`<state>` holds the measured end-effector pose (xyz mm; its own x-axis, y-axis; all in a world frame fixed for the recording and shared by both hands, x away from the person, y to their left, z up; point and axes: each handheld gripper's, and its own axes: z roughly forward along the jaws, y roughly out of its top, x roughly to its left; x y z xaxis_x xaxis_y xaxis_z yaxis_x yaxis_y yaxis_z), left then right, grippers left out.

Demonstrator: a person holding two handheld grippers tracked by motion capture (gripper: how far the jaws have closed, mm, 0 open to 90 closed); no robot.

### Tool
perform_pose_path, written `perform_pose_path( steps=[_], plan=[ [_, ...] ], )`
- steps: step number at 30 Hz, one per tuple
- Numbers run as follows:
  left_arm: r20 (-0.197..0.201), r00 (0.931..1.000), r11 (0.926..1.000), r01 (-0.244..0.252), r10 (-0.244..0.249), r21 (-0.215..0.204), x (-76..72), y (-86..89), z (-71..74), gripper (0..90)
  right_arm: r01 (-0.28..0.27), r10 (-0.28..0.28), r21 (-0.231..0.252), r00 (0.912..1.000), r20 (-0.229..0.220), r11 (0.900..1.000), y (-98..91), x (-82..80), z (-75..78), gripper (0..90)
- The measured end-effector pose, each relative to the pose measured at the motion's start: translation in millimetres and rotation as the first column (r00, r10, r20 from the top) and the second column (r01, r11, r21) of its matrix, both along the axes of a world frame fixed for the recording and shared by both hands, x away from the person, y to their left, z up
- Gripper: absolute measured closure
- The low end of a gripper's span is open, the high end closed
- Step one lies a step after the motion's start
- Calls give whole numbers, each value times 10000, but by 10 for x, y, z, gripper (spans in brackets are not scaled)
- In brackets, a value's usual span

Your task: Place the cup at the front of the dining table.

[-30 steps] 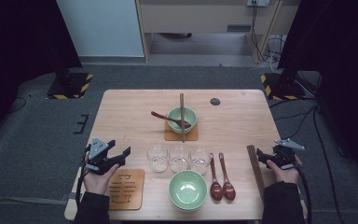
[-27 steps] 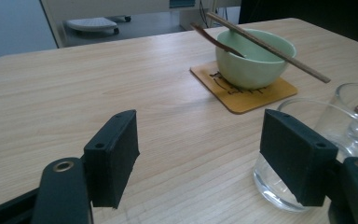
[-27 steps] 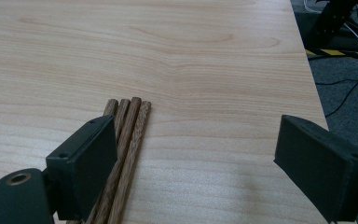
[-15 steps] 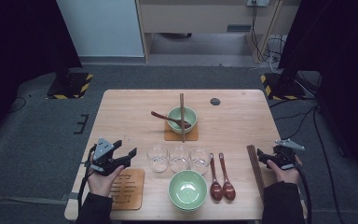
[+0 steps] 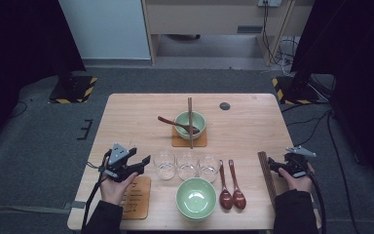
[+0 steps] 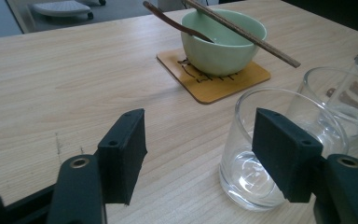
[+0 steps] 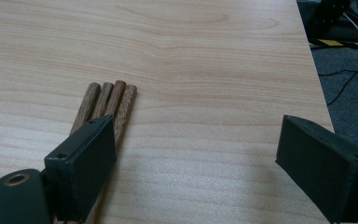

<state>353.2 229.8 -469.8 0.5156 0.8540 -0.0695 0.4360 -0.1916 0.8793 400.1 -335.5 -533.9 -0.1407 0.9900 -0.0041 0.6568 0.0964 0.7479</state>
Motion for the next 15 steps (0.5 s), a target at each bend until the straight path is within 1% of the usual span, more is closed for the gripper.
perform_pose_path(
  steps=[4, 7, 9, 12, 14, 15],
  plan=[
    [-157, 9998, 10000, 96, -96, -12, 52, -29, -26, 356, -24, 24, -56, 10000, -45, 10000, -3, -4, -20, 121],
    [-329, 9991, 9996, 246, -252, -170, 85, -54, -30, 366, -68, 67, -56, 10000, -54, 10000, -1, 0, -29, 117],
    [-368, 9988, 9993, 311, -318, -196, 101, -73, -24, 368, -64, 63, -114, 10000, -63, 9999, -8, -2, -30, 116],
    [-317, 9989, 9993, 352, -356, -117, 121, -107, -2, 370, -32, 32, -131, 10000, -67, 9999, -24, -3, -32, 115],
    [-287, 9988, 9991, 387, -391, -152, 125, -117, 6, 374, -17, 16, -93, 10000, -48, 10000, -29, -3, -30, 113],
    [-252, 9988, 9987, 417, -424, -286, 129, -125, 9, 374, 7, -7, -76, 10000, -56, 10000, -33, -5, -27, 112]
  ],
)
